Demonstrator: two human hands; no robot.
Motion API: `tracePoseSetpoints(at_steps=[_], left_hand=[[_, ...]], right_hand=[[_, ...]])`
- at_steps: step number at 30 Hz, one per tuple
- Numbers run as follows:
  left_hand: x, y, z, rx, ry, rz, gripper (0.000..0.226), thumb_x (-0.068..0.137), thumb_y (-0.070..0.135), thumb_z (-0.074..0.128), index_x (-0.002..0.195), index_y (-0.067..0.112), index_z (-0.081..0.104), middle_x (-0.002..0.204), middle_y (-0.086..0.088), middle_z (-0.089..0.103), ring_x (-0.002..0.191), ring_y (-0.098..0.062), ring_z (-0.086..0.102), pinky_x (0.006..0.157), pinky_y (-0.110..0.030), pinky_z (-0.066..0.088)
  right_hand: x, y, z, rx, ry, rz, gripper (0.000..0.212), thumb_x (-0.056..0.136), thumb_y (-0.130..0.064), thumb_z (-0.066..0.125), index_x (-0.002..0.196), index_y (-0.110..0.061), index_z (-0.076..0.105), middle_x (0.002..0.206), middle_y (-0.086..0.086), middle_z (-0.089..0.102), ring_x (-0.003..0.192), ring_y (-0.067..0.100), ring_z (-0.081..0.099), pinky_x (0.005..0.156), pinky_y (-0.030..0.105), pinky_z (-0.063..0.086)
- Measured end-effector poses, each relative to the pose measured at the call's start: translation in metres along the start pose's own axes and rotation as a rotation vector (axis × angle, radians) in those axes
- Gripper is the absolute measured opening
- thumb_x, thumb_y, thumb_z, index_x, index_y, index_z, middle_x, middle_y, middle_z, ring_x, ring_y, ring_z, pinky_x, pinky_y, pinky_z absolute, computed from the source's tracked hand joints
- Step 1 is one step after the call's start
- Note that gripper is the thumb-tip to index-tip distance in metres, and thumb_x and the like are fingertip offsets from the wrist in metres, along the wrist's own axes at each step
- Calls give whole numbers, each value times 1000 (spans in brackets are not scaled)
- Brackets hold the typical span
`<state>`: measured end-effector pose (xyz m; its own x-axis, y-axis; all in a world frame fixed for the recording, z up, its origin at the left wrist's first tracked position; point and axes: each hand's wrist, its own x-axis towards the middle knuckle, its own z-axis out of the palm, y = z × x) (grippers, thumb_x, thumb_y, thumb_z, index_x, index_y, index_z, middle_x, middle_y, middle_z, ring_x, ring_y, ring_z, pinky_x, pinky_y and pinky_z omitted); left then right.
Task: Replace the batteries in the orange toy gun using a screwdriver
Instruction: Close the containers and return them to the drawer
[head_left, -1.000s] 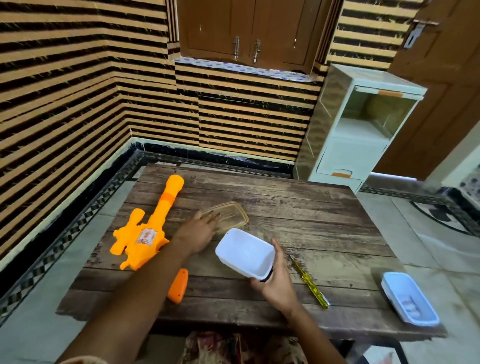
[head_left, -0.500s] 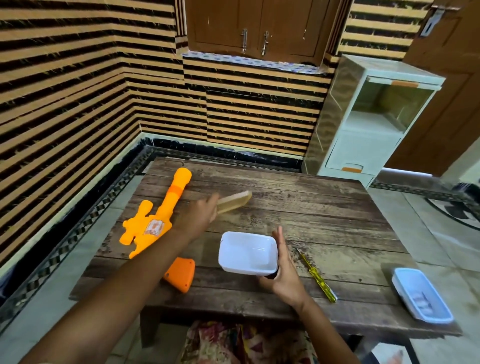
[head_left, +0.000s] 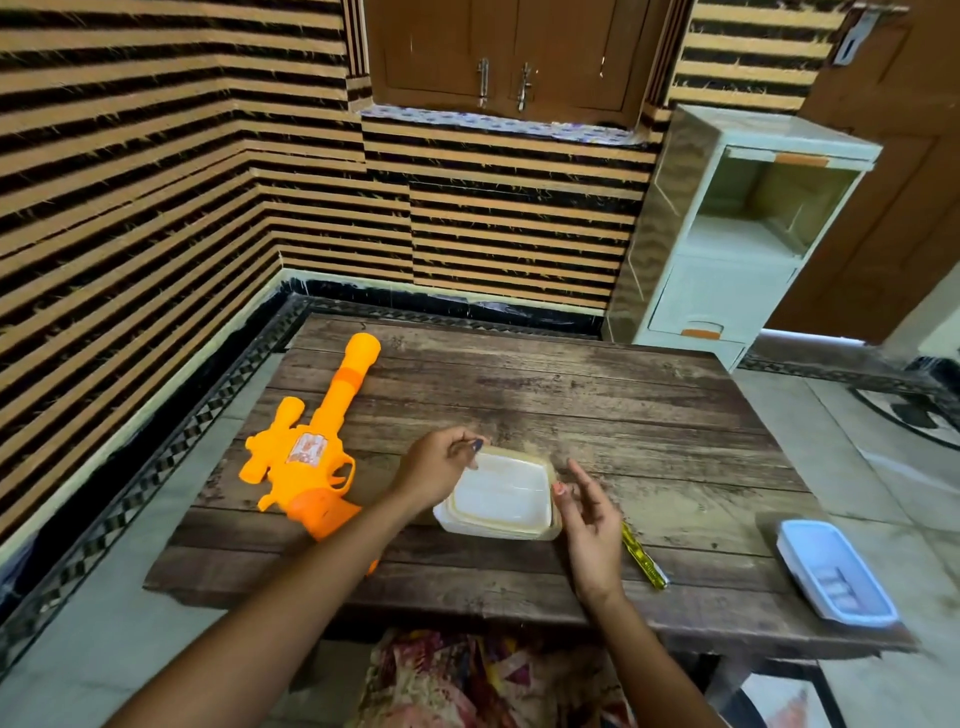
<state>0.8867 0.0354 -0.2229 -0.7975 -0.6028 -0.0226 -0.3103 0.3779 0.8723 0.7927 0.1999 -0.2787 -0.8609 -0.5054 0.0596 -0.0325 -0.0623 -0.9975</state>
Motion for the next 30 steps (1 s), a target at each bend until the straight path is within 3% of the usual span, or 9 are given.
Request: tracePoseSetpoints(at_steps=[2,4,7,9,14,19,24,27,30], left_hand=[[-4,-6,3,-17,43,7,19,92,2,50,98,3,68,97,-13,69,93,-13,58,69,-10,41],[-8,-10,5,7,130,49,14,88,1,57,95,0,70,102,-13,67,100,-14,56,71,-6,40],[-6,-19,9,83,284,69,12,82,10,68,92,4,71,100,-11,65,106,-24,56,87,-28,47],[-9,-18,12,97,298,-9,23,83,19,68,100,4,68,105,-13,67,106,-27,59,87,-35,48],[-18,-17,22,119,252,-135,45,84,34,65,120,8,58,122,-10,61,114,-25,54,81,-26,41],[-22,-24,23,-51,341,-110,31,78,24,73,102,5,65,100,-9,68,93,-24,62,68,-26,43],[-27,-26,22,-161,332,-32,24,72,19,78,91,13,67,88,1,67,86,-14,61,70,-22,47],[-32,-24,22,-223,300,14,19,73,18,76,82,26,61,84,7,65,83,-7,61,72,-25,49],[-33,-12,23,-221,302,-39,17,88,27,60,72,21,57,61,8,53,54,1,49,55,-26,36]], right_hand=[[0,2,2,-25,-33,21,51,86,0,58,132,-17,42,75,1,55,58,-5,47,62,5,41],[-1,4,4,-55,-57,43,47,87,-3,60,132,-12,48,80,16,60,69,1,49,65,8,43],[-2,4,7,-85,-75,39,32,88,-8,60,120,-13,59,106,31,60,81,11,52,69,11,45],[-1,5,7,-105,-64,36,27,89,-9,59,114,-17,62,103,27,64,80,10,55,68,13,46],[-1,3,9,-155,-66,13,21,92,-12,54,111,-12,64,89,7,69,73,8,59,62,10,45],[0,7,7,-257,-97,-61,15,94,-16,52,99,-24,64,96,10,65,88,19,59,71,14,44],[-4,1,7,-245,-158,-54,19,96,-11,45,103,-24,58,94,-12,65,81,-10,59,71,9,45],[-7,-1,8,-206,-195,-35,19,95,-30,46,100,-22,64,92,-5,70,84,1,64,74,19,49],[-11,-1,8,-196,-192,-77,25,92,-37,45,99,-22,63,93,-2,69,88,10,63,77,26,50]])
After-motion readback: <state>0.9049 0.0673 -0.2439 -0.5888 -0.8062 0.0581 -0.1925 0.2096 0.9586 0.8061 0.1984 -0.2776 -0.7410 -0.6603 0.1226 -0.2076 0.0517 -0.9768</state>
